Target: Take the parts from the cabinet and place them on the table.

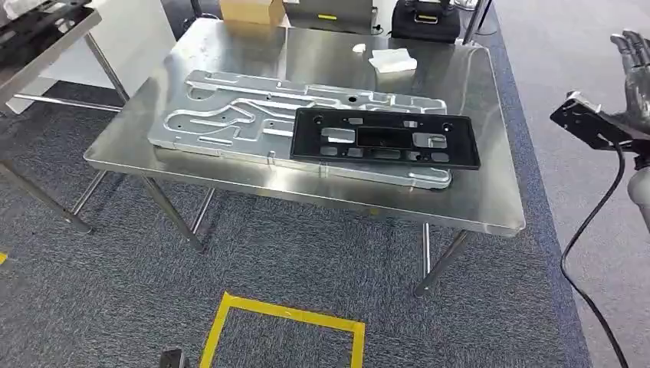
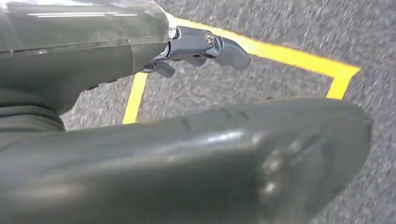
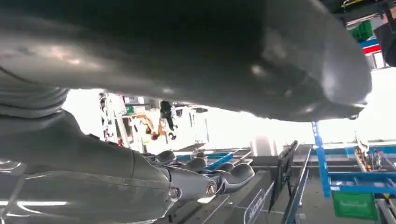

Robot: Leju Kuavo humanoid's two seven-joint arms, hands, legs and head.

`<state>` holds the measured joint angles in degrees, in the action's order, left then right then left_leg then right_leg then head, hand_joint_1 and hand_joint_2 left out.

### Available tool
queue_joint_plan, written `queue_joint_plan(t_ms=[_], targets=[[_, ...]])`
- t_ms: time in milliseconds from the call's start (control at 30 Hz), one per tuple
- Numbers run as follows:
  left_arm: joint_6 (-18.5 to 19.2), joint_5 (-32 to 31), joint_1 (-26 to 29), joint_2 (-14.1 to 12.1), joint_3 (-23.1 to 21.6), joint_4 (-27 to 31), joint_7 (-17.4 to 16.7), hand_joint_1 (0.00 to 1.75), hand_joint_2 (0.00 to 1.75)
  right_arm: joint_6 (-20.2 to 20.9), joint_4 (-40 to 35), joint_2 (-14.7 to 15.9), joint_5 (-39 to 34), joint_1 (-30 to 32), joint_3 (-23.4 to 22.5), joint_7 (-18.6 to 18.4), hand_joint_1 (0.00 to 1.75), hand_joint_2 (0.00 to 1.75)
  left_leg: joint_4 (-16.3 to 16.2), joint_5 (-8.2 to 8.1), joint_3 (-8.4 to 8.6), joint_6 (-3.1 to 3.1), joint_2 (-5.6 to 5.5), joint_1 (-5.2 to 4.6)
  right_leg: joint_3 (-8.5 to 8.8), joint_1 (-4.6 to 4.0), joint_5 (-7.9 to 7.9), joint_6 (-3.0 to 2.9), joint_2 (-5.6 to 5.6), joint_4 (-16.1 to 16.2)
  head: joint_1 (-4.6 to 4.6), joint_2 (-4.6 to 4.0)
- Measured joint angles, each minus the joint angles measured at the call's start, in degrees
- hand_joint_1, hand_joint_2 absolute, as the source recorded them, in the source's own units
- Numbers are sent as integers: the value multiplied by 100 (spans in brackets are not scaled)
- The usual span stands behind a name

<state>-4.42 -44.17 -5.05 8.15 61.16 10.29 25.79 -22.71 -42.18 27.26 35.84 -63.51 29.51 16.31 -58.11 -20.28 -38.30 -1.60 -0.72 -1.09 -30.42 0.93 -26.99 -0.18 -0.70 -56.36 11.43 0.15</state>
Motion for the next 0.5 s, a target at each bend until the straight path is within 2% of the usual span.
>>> queue_joint_plan(t_ms=[33, 67, 100, 133, 167, 200, 233, 267, 300, 333, 367, 400, 467, 500], targets=[[-4, -4, 8, 2, 0, 0, -2, 0, 0, -11, -11, -2, 0, 59, -2, 13, 0, 0, -128, -246, -72, 61, 4, 4, -47, -8, 73, -18, -8, 31, 0, -2], [-4, -2, 9, 2, 0, 0, -9, 0, 0, -20, -37, 0, 2, 135, -11, 20, 0, 0, -487, -638, -181, 106, 13, 36, -124, 0, 132, -50, -15, 35, 2, -2], [-9, -4, 8, 4, 0, 0, -13, 0, 0, -31, -70, 0, 7, 212, -18, 26, 0, 0, -906, -959, -287, 143, 24, 71, -193, 1, 187, -40, -15, 34, 7, -2], [-11, -4, 6, 7, 0, 0, -24, 0, 0, -50, -96, 0, 26, 299, -17, 31, 0, 0, -1346, -1197, -382, 176, 34, 104, -269, 2, 248, -35, -16, 30, 7, -2], [-13, -9, 3, 7, 0, 0, -26, 0, 0, -68, -114, 0, 42, 385, -17, 35, 0, 0, -1650, -1249, -410, 209, 37, 130, -344, 7, 302, -23, -17, 23, 7, -2], [-26, -9, 3, 7, 0, 0, -26, 0, 0, -100, -124, 0, 61, 492, -17, 39, 0, 0, -1749, -1133, -348, 234, 38, 152, -421, 14, 359, 1, -18, 16, 7, -2], [-28, -7, 6, 7, 0, 0, -26, 0, 0, -142, -144, 2, 63, 612, -20, 61, 0, 0, -1612, -916, -173, 258, 38, 173, -498, 29, 413, 29, -18, -2, 4, -2], [-28, -9, 8, 7, 0, 0, -24, 0, 0, -198, -175, 11, 63, 730, -30, 87, 0, 0, -1298, -710, 85, 274, 40, 185, -571, 49, 452, 60, -20, -27, 7, -2], [-28, -9, 7, 7, 0, 0, -20, 0, 0, -249, -214, 22, 59, 856, -46, 116, 0, 0, -824, -611, 440, 287, 42, 197, -639, 66, 485, 102, -24, -64, 7, -2], [-31, -9, 3, 7, 0, 0, -9, 0, 0, -300, -265, 39, 59, 983, -66, 140, 0, 0, -313, -783, 785, 295, 40, 213, -692, 63, 510, 142, -29, -109, 4, -2], [-28, -13, 4, 7, 0, 0, -4, 0, 0, -383, -324, 77, 59, 1122, -103, 151, 0, 0, 35, -917, 995, 237, 19, 159, -721, 53, 539, 179, -34, -138, 4, -2], [-31, -20, 11, 11, 0, 0, 0, 0, 0, -473, -386, 77, 65, 1285, -129, 173, 0, 0, 25, -919, 971, 150, 8, 157, -715, 33, 596, 221, -38, -114, 5, 0], [-35, -22, 31, 13, 0, 0, 2, 0, 0, -544, -433, 70, 111, 1487, -133, 173, 0, 0, 16, -893, 927, 102, 6, 158, -710, 29, 654, 261, -45, -97, 7, 0], [-35, -22, 31, 13, 0, 0, 2, 0, 0, -544, -433, 70, 111, 1487, -133, 173, 0, 0, 16, -893, 927, 102, 6, 158, -710, 29, 654, 261, -45, -97, 7, 0]])
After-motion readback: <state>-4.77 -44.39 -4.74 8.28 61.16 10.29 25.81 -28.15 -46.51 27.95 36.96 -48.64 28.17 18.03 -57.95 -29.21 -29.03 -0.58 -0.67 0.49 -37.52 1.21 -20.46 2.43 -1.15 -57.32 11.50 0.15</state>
